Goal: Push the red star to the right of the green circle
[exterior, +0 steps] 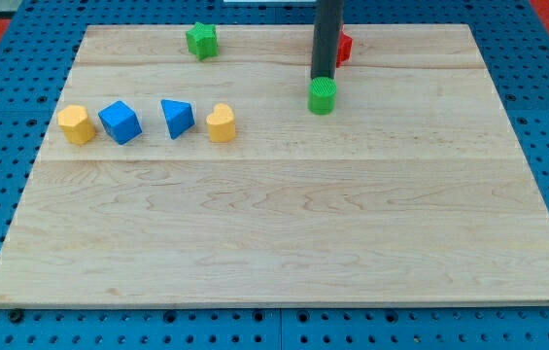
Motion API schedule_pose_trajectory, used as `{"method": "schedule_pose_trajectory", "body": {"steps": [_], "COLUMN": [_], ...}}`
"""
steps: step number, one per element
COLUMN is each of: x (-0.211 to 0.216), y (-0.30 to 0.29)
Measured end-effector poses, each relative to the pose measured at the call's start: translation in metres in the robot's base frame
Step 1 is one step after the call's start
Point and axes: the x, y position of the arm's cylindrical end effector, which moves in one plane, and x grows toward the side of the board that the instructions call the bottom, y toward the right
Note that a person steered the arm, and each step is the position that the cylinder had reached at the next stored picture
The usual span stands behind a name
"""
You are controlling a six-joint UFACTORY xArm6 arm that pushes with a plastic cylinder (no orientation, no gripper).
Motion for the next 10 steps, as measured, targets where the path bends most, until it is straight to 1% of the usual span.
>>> {"method": "schedule_pose_trajectory", "body": {"steps": [1,2,3,4,5,6,7,8,9,10], "x": [0.011,0.057,0.068,0.056,0.066,0.046,0.036,0.013,-0.009,-0.019], "y": [0.070,0.071,-0.010,-0.028,0.013,0.033,-0.045,-0.064,-0.064,-0.075]}}
